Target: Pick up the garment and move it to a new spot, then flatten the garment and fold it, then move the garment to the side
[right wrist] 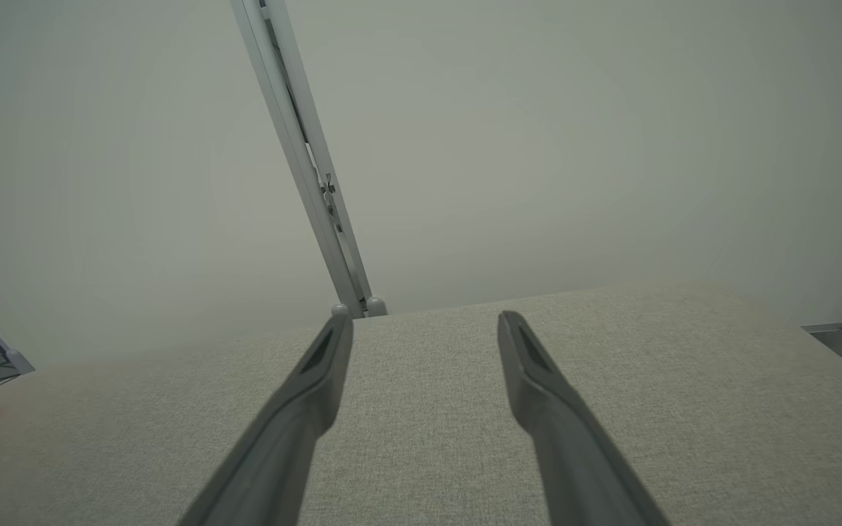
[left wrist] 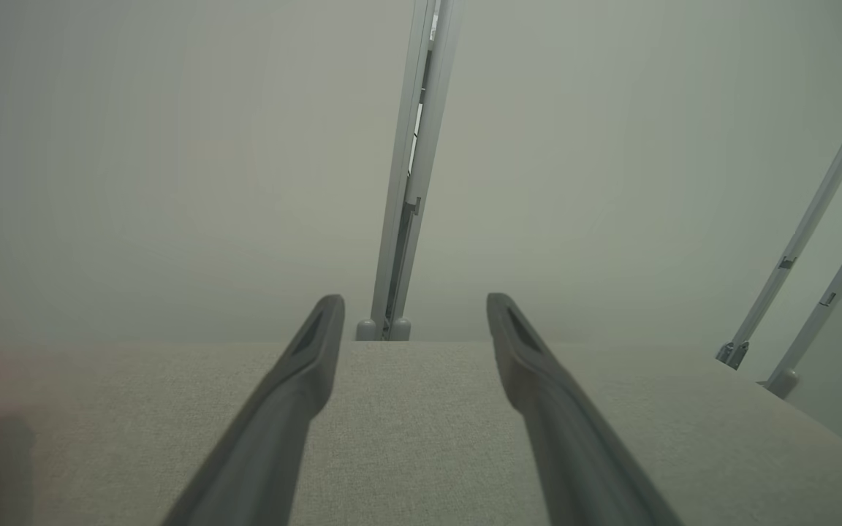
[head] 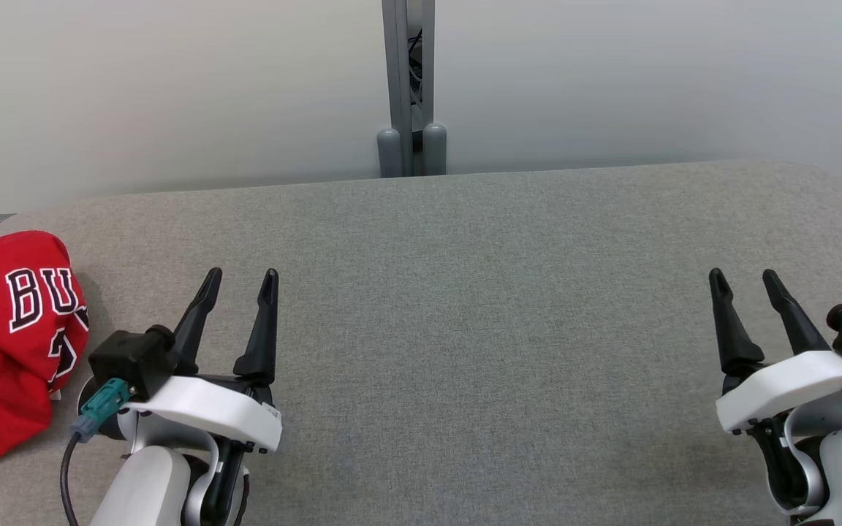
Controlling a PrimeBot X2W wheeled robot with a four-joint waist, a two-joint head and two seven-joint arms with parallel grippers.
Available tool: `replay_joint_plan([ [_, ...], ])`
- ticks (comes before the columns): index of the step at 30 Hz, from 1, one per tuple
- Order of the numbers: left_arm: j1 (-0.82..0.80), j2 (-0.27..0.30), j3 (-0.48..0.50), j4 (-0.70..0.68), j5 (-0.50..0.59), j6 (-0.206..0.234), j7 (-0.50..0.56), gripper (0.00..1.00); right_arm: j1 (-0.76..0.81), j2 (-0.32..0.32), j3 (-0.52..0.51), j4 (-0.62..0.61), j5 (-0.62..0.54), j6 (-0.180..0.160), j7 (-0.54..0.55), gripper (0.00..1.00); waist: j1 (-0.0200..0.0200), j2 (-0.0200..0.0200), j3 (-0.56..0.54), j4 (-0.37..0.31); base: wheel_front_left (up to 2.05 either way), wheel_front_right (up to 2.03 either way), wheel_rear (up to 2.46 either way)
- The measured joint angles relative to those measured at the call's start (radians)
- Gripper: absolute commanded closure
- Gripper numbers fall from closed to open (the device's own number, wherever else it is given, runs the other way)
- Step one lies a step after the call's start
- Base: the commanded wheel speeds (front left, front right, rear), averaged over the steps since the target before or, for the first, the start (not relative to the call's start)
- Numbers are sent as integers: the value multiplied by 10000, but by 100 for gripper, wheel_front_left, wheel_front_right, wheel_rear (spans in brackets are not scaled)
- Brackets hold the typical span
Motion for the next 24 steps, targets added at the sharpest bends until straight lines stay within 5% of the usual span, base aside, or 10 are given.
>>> replay_joint_plan([
  [24,109,-71,184,552,1394,-13,-207,0,134,393,383,259,-1354,17,-1218,0,0,0,112,15,0,0,0],
])
